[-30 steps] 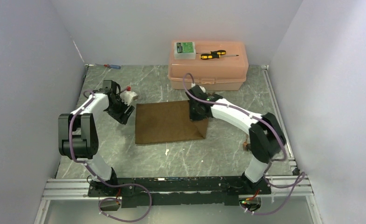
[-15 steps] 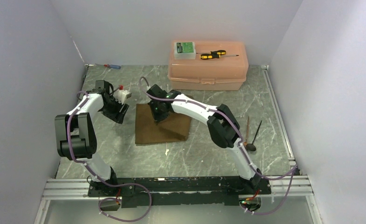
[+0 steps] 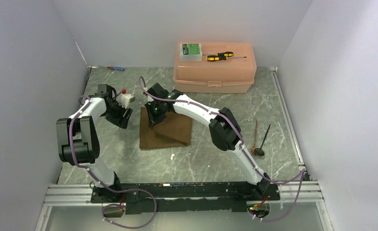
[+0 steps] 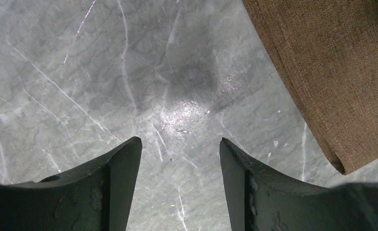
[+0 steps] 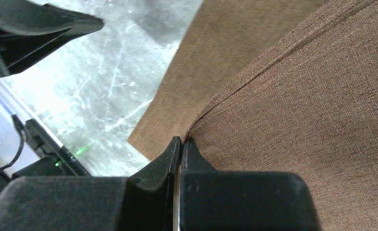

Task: Fold the napkin into a case and place the utensils inside
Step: Fold the rectangle-folded napkin at the center of the board.

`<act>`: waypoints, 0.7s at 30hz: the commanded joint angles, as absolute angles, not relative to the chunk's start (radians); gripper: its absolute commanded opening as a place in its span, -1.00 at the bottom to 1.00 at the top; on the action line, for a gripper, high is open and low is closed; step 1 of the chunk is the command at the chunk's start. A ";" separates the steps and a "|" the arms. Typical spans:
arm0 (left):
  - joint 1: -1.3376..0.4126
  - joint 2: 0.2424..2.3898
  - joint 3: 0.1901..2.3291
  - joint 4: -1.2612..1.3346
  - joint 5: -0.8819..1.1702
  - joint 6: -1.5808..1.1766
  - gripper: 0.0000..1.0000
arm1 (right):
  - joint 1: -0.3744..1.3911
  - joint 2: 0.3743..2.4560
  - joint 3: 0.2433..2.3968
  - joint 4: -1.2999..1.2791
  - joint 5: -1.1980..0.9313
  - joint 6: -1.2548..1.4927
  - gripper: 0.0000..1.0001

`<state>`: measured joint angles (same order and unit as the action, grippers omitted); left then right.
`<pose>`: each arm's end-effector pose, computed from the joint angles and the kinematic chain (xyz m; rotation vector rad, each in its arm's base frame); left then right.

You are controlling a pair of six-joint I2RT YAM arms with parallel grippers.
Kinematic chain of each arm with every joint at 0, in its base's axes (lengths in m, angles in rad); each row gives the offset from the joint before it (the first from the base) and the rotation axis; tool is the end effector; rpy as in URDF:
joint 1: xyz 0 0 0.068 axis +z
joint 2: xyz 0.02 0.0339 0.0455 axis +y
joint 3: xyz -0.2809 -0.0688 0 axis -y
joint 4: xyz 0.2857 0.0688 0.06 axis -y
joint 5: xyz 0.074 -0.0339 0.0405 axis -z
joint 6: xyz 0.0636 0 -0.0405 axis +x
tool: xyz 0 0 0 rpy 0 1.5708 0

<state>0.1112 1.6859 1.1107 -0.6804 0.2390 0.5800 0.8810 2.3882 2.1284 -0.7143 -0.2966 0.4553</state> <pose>0.3661 0.0257 0.1584 0.6925 2.6733 -0.1633 0.3625 0.4686 0.1787 -0.6993 2.6420 0.8403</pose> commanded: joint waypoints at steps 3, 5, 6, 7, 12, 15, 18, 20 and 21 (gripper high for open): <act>0.123 1.661 1.110 -0.667 0.270 0.559 0.31 | 0.912 2.368 2.112 -0.625 -0.449 0.403 -1.00; 0.124 1.660 1.111 -0.666 0.267 0.558 0.30 | 0.922 2.368 2.102 -0.621 -0.457 0.393 -1.00; 0.126 1.660 1.109 -0.665 0.266 0.559 0.30 | 0.927 2.370 2.101 -0.621 -0.458 0.386 -1.00; 0.126 1.659 1.109 -0.664 0.265 0.559 0.30 | 0.930 2.373 2.101 -0.624 -0.456 0.382 -1.00; 0.126 1.662 1.111 -0.669 0.265 0.559 0.30 | 0.933 2.390 2.083 -0.625 -0.501 0.351 -1.00; 0.127 1.659 1.109 -0.668 0.264 0.560 0.30 | 0.934 2.392 2.059 -0.630 -0.538 0.318 -1.00; 0.126 1.662 1.115 -0.671 0.264 0.555 0.30 | 0.933 2.411 2.064 -0.665 -0.545 0.283 -1.00; 0.126 1.662 1.119 -0.673 0.267 0.553 0.30 | 0.933 2.425 2.078 -0.687 -0.510 0.277 -1.00; 0.126 1.662 1.120 -0.673 0.268 0.552 0.30 | 0.932 2.427 2.074 -0.681 -0.499 0.281 -1.00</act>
